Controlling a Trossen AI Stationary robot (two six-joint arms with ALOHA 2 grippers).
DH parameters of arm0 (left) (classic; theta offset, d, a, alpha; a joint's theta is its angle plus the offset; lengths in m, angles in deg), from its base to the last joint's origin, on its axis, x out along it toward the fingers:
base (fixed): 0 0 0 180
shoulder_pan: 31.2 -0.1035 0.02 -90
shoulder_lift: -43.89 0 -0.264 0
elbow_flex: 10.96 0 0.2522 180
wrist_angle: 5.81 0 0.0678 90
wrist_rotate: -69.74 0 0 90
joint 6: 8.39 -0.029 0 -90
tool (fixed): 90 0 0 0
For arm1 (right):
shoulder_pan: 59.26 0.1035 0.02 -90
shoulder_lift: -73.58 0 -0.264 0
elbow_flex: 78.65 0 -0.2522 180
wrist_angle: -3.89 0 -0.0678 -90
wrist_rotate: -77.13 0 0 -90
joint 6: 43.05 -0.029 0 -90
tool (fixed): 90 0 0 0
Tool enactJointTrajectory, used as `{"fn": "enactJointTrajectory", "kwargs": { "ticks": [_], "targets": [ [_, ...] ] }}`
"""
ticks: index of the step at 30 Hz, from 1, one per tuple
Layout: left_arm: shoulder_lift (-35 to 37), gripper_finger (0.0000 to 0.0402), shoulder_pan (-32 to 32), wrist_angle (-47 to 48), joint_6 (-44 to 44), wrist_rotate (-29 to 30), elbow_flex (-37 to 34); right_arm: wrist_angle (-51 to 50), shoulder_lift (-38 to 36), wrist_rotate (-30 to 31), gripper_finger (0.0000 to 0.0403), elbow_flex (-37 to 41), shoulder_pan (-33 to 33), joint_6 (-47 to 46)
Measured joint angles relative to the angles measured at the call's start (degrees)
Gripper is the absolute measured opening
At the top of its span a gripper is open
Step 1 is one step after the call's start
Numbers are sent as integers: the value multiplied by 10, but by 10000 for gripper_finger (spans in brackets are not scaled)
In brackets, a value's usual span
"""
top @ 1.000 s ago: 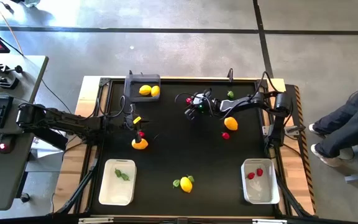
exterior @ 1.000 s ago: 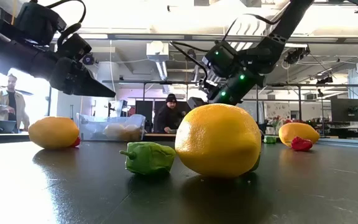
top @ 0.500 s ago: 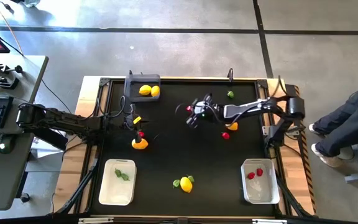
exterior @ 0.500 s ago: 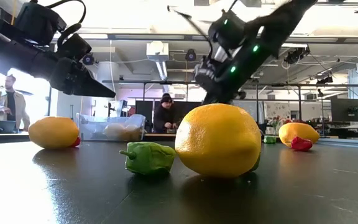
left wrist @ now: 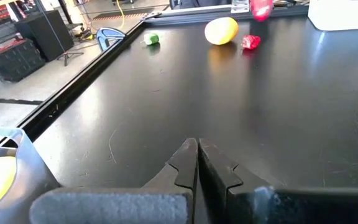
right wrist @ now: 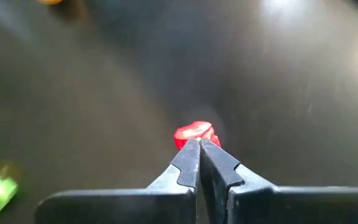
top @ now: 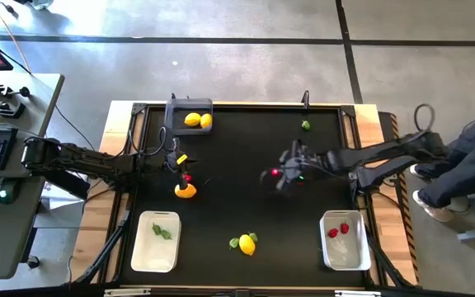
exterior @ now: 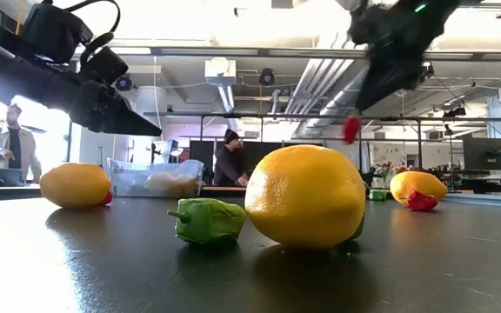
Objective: Sort produce into baskets
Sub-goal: Put the red chili pepper into the gray bin
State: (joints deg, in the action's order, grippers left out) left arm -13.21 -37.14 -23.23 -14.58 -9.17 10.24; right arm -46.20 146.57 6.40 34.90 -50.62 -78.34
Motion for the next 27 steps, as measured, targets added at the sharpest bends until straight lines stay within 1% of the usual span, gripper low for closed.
{"fn": "enactJointTrajectory", "kwargs": {
  "ticks": [6,9,14,18,20,22,27],
  "targets": [
    [0,1,0,-1,0,0,0,-155,-66,-39,0,-16,90,-134],
    [0,1,0,-1,0,0,0,-214,-83,-75,0,-25,133,-206],
    [0,1,0,-2,0,0,0,-258,-109,-168,0,-33,200,-326],
    [0,1,0,-2,0,0,0,-317,-125,-209,0,-33,248,-456],
    [0,1,0,-2,0,0,0,-342,-125,-229,0,-33,270,-504],
    [0,1,0,-2,0,0,0,-363,-123,-244,0,-33,287,-540],
    [0,1,0,-2,0,0,0,-380,-122,-245,0,-22,314,-596]
  ]
}}
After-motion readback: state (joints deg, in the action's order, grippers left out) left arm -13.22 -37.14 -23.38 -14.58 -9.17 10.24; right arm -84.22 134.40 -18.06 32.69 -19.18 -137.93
